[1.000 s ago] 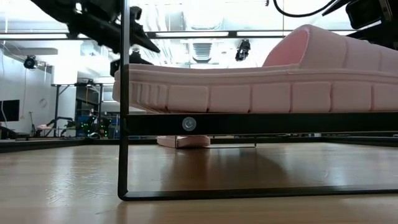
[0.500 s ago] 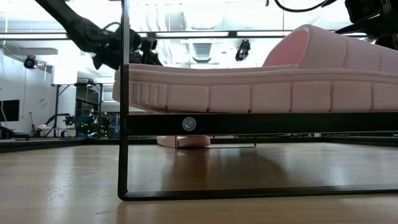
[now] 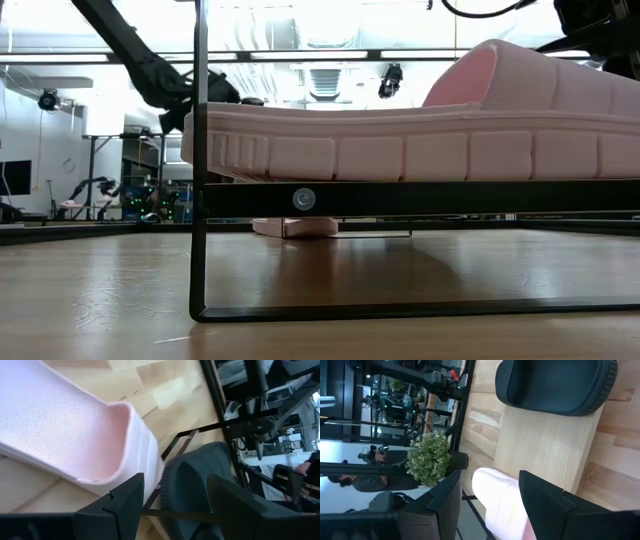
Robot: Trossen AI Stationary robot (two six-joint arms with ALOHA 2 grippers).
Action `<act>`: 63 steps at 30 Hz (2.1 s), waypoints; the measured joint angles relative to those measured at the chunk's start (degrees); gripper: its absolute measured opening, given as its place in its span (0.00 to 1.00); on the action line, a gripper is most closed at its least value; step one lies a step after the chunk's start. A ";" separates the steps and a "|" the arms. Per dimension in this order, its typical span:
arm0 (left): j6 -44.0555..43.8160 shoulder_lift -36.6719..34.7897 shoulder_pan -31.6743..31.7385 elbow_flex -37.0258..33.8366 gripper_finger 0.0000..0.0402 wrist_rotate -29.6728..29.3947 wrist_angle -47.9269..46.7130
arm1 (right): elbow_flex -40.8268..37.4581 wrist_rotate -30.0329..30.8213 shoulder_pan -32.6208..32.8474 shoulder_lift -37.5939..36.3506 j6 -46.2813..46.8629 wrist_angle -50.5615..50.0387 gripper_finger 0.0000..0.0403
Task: Pick and place slides into the shelf
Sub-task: Put the pink slide on the shelf
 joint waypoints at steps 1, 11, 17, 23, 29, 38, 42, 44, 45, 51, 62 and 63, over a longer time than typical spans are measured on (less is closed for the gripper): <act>0.01 0.49 0.00 0.00 0.50 0.00 0.01 | 0.00 0.00 0.00 0.00 0.01 0.01 0.46; 1.13 3.96 1.09 0.90 0.50 -0.44 1.38 | 0.00 0.39 -0.48 -0.02 1.11 0.02 0.46; 2.00 5.45 1.66 2.05 0.50 -1.55 1.20 | 0.00 1.42 -1.03 -0.02 1.12 0.20 0.46; 1.99 7.76 1.64 3.75 0.50 -1.47 1.22 | -0.01 1.42 -1.64 -0.02 1.51 0.22 0.46; 1.92 8.68 1.62 4.29 0.50 -0.69 1.26 | -0.02 1.43 -1.79 -0.02 1.54 0.24 0.46; 2.01 9.55 1.22 4.29 0.50 0.47 1.22 | -0.02 1.44 -1.88 -0.02 1.54 0.31 0.46; 2.11 9.73 0.86 4.20 0.50 0.92 1.17 | -0.02 1.44 -1.88 -0.02 1.54 0.35 0.46; 2.13 9.95 0.74 4.20 0.50 1.04 1.27 | -0.02 1.44 -1.88 -0.02 1.54 0.35 0.46; 2.04 10.11 0.69 4.20 0.50 1.20 1.19 | -0.02 1.44 -1.88 -0.02 1.54 0.39 0.46; 1.69 11.11 -0.31 4.16 0.50 1.33 1.30 | -0.02 1.44 -1.88 0.00 1.54 0.49 0.46; 1.57 11.29 -1.66 4.16 0.50 1.83 1.22 | -0.02 1.43 -1.88 0.00 1.49 0.48 0.46; 1.57 11.29 -1.66 4.16 0.50 1.83 1.22 | -0.02 1.44 -1.88 0.00 1.49 0.48 0.46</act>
